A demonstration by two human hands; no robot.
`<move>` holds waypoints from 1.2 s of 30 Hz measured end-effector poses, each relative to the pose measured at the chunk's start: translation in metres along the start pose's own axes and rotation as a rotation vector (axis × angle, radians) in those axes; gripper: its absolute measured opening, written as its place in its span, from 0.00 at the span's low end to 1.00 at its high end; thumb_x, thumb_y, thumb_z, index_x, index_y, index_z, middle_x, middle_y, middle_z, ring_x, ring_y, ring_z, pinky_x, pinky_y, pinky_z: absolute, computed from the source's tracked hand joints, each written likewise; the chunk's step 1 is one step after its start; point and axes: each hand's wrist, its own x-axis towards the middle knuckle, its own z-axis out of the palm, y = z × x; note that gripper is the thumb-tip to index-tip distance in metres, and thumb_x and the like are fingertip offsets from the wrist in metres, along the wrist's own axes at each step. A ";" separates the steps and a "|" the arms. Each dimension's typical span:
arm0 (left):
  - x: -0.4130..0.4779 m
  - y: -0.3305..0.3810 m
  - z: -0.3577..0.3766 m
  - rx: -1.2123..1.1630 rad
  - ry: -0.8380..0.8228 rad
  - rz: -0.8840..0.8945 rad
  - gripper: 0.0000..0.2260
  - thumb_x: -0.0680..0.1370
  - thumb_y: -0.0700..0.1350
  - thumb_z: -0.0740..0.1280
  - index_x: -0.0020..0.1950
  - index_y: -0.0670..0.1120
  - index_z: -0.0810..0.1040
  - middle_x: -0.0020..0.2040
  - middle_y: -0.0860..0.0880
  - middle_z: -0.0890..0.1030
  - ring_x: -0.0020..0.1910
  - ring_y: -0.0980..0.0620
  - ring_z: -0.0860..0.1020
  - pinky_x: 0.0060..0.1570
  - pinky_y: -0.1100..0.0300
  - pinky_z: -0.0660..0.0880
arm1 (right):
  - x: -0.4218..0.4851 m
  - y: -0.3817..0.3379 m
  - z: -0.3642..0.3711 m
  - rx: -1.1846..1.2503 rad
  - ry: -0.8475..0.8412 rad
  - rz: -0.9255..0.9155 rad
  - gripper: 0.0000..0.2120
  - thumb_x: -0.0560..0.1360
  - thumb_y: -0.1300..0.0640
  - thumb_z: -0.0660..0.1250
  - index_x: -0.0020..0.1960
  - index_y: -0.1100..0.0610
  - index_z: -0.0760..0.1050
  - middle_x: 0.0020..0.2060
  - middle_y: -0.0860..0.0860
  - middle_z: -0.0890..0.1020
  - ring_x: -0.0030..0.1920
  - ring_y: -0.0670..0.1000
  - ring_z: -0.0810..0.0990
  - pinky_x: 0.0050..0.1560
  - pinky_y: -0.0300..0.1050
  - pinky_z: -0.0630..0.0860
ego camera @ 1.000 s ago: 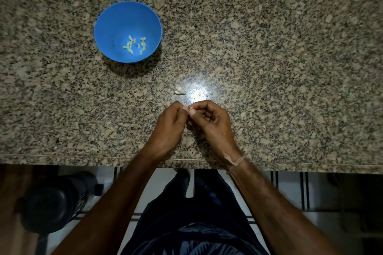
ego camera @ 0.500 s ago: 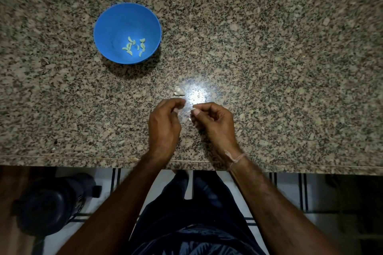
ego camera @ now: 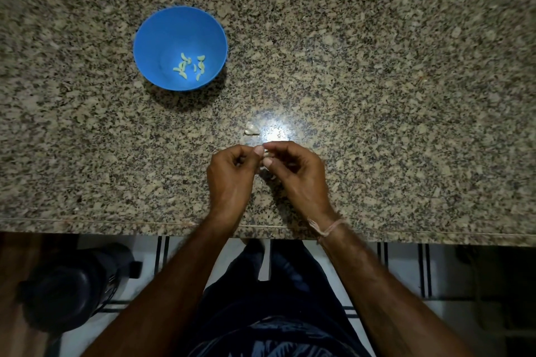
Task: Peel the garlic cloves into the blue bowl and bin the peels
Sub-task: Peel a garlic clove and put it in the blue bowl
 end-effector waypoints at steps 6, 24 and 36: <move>-0.005 0.000 -0.001 0.033 -0.003 0.030 0.06 0.82 0.43 0.68 0.57 0.50 0.83 0.49 0.55 0.85 0.50 0.59 0.83 0.53 0.55 0.82 | 0.003 0.001 0.004 0.067 0.056 0.080 0.05 0.79 0.66 0.72 0.54 0.64 0.85 0.48 0.56 0.88 0.51 0.56 0.88 0.55 0.54 0.85; -0.006 -0.038 -0.037 0.362 0.179 0.297 0.13 0.79 0.41 0.72 0.61 0.48 0.75 0.58 0.52 0.72 0.52 0.55 0.76 0.44 0.66 0.75 | -0.027 0.010 -0.021 -0.666 0.022 -0.126 0.21 0.76 0.67 0.75 0.68 0.60 0.76 0.54 0.50 0.73 0.48 0.38 0.70 0.51 0.20 0.68; -0.016 -0.037 0.022 0.470 0.020 0.360 0.17 0.77 0.47 0.75 0.63 0.47 0.76 0.58 0.49 0.75 0.56 0.49 0.76 0.47 0.53 0.77 | 0.002 0.004 -0.019 -0.549 0.004 -0.168 0.20 0.77 0.72 0.69 0.67 0.60 0.77 0.58 0.50 0.77 0.58 0.44 0.80 0.55 0.32 0.78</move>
